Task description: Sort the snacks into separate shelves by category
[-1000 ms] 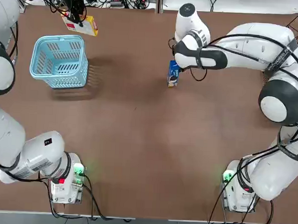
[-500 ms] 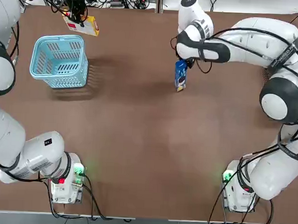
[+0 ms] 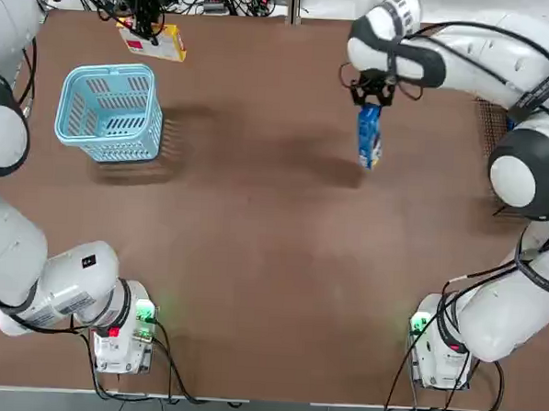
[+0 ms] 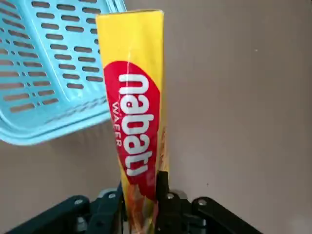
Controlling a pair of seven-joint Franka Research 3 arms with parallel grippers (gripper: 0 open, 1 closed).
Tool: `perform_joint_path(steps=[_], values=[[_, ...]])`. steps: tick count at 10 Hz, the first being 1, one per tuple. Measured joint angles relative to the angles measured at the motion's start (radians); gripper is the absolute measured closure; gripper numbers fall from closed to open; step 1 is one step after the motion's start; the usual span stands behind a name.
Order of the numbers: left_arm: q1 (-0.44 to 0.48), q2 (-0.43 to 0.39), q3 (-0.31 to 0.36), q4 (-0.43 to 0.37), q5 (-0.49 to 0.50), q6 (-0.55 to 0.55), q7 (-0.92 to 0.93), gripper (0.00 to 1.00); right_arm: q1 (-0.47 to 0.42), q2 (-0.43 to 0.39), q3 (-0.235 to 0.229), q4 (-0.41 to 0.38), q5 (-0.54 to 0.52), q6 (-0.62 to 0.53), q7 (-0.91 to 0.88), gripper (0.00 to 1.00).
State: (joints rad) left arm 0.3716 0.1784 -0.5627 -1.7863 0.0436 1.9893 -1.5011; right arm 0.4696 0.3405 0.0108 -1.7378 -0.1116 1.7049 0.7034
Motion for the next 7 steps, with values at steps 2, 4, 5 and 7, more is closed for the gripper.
perform_joint_path(steps=[2,4,5,7], values=[[-0.108,0.006,-0.005,0.017,0.000,0.002,-0.102,0.75,-0.031,0.000,-0.063,-0.001,-0.037,-0.049,-0.241,0.53],[-0.235,0.055,-0.007,0.072,0.001,0.003,-0.227,0.75,-0.035,0.001,-0.122,-0.001,-0.132,-0.068,-0.398,0.53],[-0.297,0.098,-0.006,0.104,0.015,0.003,-0.285,0.75,-0.037,0.001,-0.145,0.001,-0.184,-0.067,-0.456,0.53],[-0.431,0.225,-0.005,0.187,0.125,0.027,-0.477,0.75,-0.042,0.002,-0.176,0.018,-0.314,-0.067,-0.570,0.53]])
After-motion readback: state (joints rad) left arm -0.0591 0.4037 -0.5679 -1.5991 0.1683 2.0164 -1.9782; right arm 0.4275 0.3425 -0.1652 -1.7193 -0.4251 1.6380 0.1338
